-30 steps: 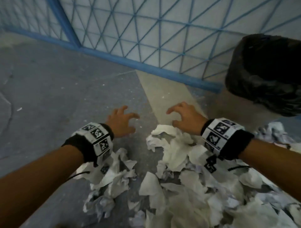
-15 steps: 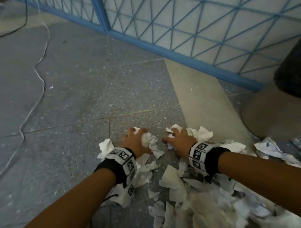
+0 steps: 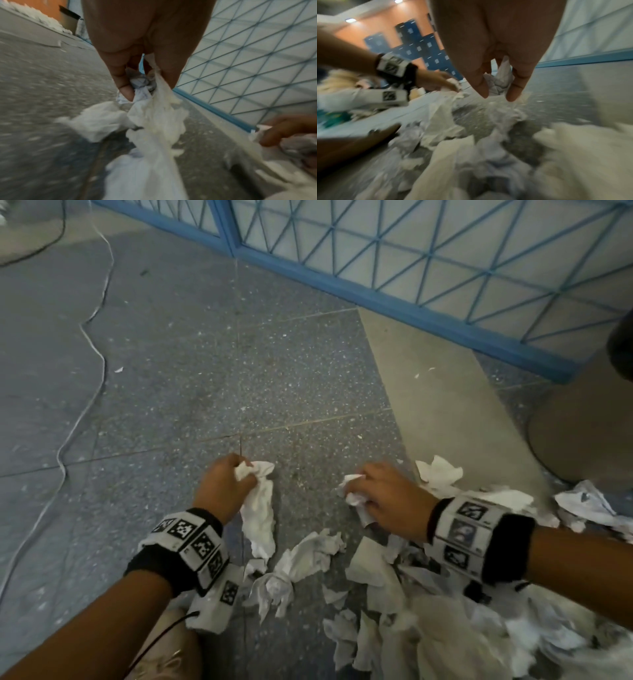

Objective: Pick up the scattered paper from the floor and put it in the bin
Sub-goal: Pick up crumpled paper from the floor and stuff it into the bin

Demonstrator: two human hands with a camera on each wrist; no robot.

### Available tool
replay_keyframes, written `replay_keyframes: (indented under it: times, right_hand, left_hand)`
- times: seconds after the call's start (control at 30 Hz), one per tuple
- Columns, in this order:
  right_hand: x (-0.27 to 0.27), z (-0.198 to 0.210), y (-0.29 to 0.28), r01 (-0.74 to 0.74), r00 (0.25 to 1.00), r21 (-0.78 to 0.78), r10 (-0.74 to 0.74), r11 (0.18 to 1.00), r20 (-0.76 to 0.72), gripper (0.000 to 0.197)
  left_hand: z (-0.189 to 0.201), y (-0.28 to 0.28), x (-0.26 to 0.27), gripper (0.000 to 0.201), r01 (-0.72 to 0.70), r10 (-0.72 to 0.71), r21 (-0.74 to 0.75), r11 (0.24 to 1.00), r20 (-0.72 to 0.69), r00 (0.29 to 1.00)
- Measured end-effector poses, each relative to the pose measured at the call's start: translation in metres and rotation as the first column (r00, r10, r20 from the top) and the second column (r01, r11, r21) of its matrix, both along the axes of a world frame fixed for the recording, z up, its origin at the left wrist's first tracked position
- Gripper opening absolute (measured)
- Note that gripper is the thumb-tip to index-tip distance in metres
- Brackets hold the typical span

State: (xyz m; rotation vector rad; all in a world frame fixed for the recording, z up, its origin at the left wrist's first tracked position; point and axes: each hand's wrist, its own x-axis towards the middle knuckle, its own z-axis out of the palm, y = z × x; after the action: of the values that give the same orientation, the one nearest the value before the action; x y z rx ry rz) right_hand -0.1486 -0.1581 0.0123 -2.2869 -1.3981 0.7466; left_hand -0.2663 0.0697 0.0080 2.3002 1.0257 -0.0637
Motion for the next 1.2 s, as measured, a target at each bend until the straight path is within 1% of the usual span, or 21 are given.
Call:
replay_keyframes:
  times: [0.07, 0.13, 0.2, 0.23, 0.27, 0.3, 0.37, 0.43, 0.47, 0.5, 0.53, 0.57, 0.6, 0.67, 0.7, 0.77, 0.87, 1.0, 1.07, 1.13, 1.2]
  right_hand:
    - [-0.023, -0.008, 0.025, -0.130, 0.990, -0.073, 0.134, 0.989, 0.047, 0.038]
    - [-0.042, -0.016, 0.043, -0.220, 0.971, -0.228, 0.235, 0.948, 0.040, 0.052]
    - [-0.056, -0.022, 0.052, -0.287, 0.951, -0.382, 0.308, 0.879, -0.006, 0.072]
    - [-0.060, -0.027, 0.053, -0.321, 0.936, -0.425, 0.352, 0.847, -0.005, 0.076]
    - [-0.063, -0.029, 0.050, -0.354, 0.917, -0.437, 0.400, 0.827, 0.014, 0.075]
    - [-0.064, -0.035, 0.047, -0.384, 0.897, -0.428, 0.441, 0.818, 0.039, 0.070]
    - [-0.062, -0.043, 0.041, -0.408, 0.877, -0.356, 0.470, 0.841, 0.104, 0.058]
    - [-0.052, -0.045, 0.039, -0.423, 0.856, -0.262, 0.478, 0.867, 0.200, 0.031]
    - [-0.045, -0.048, 0.035, -0.383, 0.876, -0.219, 0.428, 0.898, 0.223, 0.016]
    - [-0.037, -0.049, 0.033, -0.331, 0.896, -0.140, 0.357, 0.933, 0.264, 0.010]
    - [-0.029, -0.050, 0.032, -0.293, 0.913, -0.054, 0.296, 0.955, 0.282, 0.012]
    - [-0.022, -0.047, 0.032, -0.231, 0.942, 0.011, 0.221, 0.973, 0.251, 0.016]
    - [-0.014, -0.041, 0.031, -0.153, 0.971, 0.055, 0.139, 0.987, 0.197, 0.020]
    - [-0.002, -0.039, 0.027, 0.019, 0.987, 0.086, -0.032, 0.996, 0.156, 0.019]
    - [0.001, -0.037, 0.028, 0.068, 0.983, 0.071, -0.079, 0.995, 0.165, 0.018]
    - [0.004, -0.036, 0.031, 0.100, 0.974, 0.018, -0.102, 0.995, 0.202, 0.021]
    - [0.010, -0.035, 0.033, 0.113, 0.964, -0.172, -0.067, 0.979, 0.256, 0.029]
    - [0.024, -0.036, 0.033, 0.158, 0.931, -0.270, -0.052, 0.950, 0.360, 0.030]
    - [0.037, -0.037, 0.033, 0.230, 0.935, -0.305, -0.123, 0.924, 0.333, 0.028]
    - [0.050, -0.037, 0.031, 0.304, 0.947, -0.346, -0.244, 0.888, 0.208, 0.025]
    - [0.060, -0.042, 0.029, 0.291, 0.957, -0.350, -0.267, 0.890, 0.116, 0.027]
  left_hand:
    - [-0.013, 0.008, -0.014, 0.031, -0.037, 0.038, 0.042, 0.998, -0.042, 0.998]
    - [-0.025, 0.009, -0.029, 0.044, -0.033, 0.043, 0.094, 0.995, -0.111, 0.993]
    - [-0.035, 0.003, -0.039, 0.082, -0.028, 0.051, 0.123, 0.992, -0.192, 0.980]
    - [-0.038, 0.000, -0.042, 0.102, -0.034, 0.061, 0.124, 0.992, -0.219, 0.974]
    - [-0.041, -0.004, -0.043, 0.111, -0.033, 0.059, 0.102, 0.994, -0.257, 0.965]
    - [-0.042, -0.007, -0.044, 0.110, -0.008, 0.031, 0.079, 0.997, -0.301, 0.953]
    - [-0.046, -0.014, -0.046, 0.103, 0.124, -0.090, 0.065, 0.990, -0.379, 0.921]
    - [-0.050, -0.020, -0.049, 0.092, 0.208, -0.163, 0.090, 0.974, -0.362, 0.918]
    - [-0.050, -0.023, -0.049, 0.084, 0.209, -0.168, 0.094, 0.973, -0.327, 0.930]
    - [-0.049, -0.026, -0.047, 0.072, 0.207, -0.172, 0.090, 0.974, -0.297, 0.939]
    - [-0.049, -0.028, -0.046, 0.059, 0.209, -0.179, 0.090, 0.974, -0.267, 0.947]
    - [-0.049, -0.029, -0.044, 0.051, 0.219, -0.190, 0.096, 0.971, -0.245, 0.951]
    - [-0.049, -0.030, -0.042, 0.046, 0.235, -0.207, 0.101, 0.967, -0.231, 0.951]
    - [-0.049, -0.029, -0.038, 0.042, 0.233, -0.211, 0.097, 0.968, -0.198, 0.957]
    - [-0.048, -0.028, -0.036, 0.042, 0.219, -0.201, 0.086, 0.972, -0.180, 0.963]
    - [-0.048, -0.027, -0.033, 0.045, 0.180, -0.171, 0.059, 0.982, -0.139, 0.976]
    - [-0.050, -0.029, -0.031, 0.048, 0.160, -0.156, 0.034, 0.987, -0.100, 0.983]
    - [-0.052, -0.034, -0.032, 0.045, 0.158, -0.157, 0.014, 0.987, -0.049, 0.986]
    - [-0.054, -0.036, -0.033, 0.044, 0.153, -0.153, -0.001, 0.988, -0.040, 0.987]
    - [-0.056, -0.037, -0.034, 0.045, 0.140, -0.141, -0.021, 0.990, -0.051, 0.989]
    - [-0.058, -0.038, -0.033, 0.045, 0.135, -0.136, -0.031, 0.990, -0.052, 0.989]
